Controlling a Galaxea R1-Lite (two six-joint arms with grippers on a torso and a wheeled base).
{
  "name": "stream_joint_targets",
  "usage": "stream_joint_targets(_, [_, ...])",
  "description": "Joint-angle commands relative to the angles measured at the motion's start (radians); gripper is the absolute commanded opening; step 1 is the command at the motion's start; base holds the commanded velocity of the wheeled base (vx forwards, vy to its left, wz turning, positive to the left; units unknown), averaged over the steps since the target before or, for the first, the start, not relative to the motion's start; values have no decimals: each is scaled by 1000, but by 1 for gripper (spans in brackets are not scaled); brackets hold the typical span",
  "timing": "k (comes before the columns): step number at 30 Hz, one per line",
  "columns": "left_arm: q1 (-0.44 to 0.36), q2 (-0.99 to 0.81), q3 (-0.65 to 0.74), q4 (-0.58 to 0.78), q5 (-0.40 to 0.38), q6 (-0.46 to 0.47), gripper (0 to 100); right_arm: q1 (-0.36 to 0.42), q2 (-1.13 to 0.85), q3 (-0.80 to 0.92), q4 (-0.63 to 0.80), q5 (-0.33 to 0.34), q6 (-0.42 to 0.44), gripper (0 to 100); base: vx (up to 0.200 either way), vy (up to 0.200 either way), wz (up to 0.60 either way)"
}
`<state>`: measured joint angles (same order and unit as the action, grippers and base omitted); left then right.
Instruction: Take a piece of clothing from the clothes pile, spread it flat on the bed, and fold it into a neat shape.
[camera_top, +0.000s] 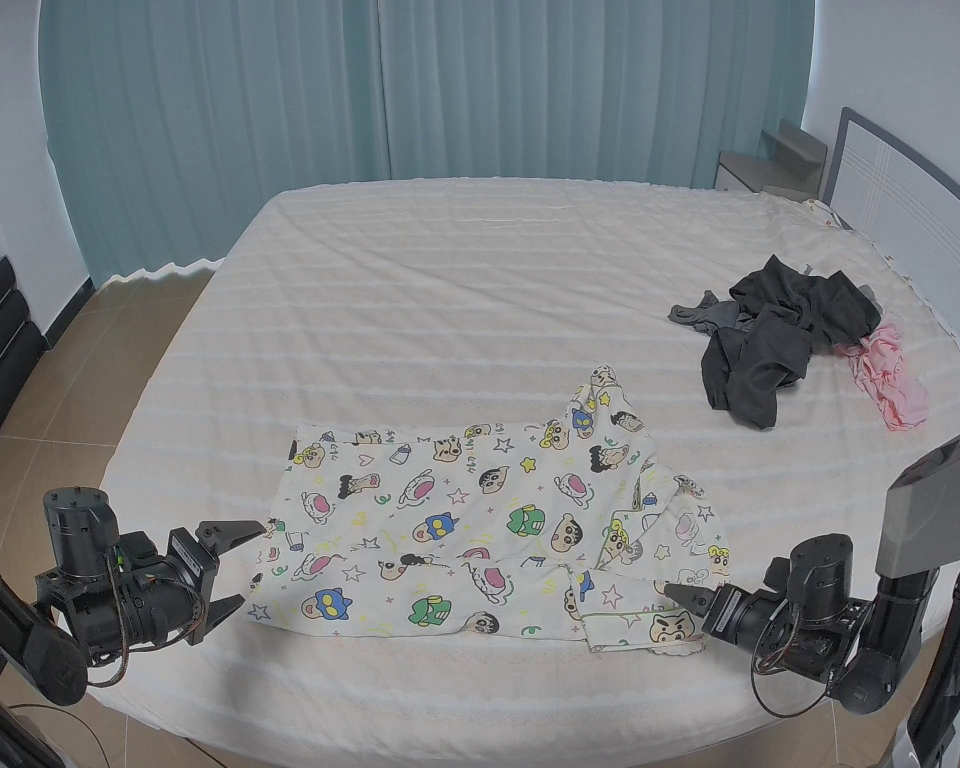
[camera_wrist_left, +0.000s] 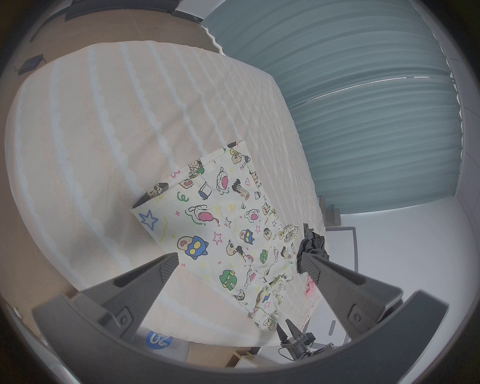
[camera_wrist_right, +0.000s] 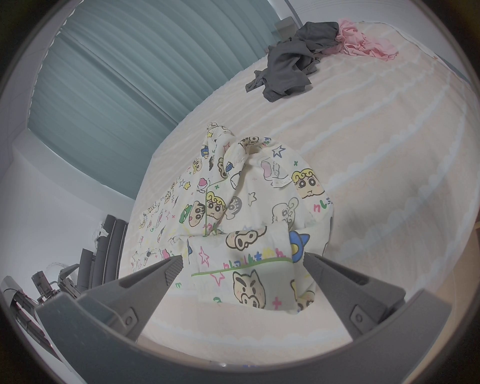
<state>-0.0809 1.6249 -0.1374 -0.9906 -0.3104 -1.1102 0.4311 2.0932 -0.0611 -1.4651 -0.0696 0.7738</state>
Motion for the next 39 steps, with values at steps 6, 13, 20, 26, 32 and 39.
stream_joint_targets(6, [-11, 7, -2, 0, -1, -13, 100, -2, 162, 43, -103, 2, 2, 100, 0, 0, 0])
stream_joint_targets(13, [-11, 9, -5, 0, 1, -13, 100, 2, 137, 41, -103, -30, 4, 0, 0, 0, 0])
stream_joint_targets(20, [-11, 7, -5, 0, 1, -13, 100, 8, 120, 41, -103, -36, 4, 0, 0, 0, 0])
stream_joint_targets(26, [-11, 9, -5, 0, 1, -13, 100, 46, 87, 58, -103, -36, 5, 0, 0, 0, 0])
stream_joint_targets(32, [-11, 13, -5, -2, 2, -13, 100, 67, 77, 61, -103, -38, 16, 0, 0, 0, 0])
stream_joint_targets(39, [-11, 13, -7, 0, 2, -13, 100, 77, 71, 61, -101, -38, 53, 0, 0, 0, 0])
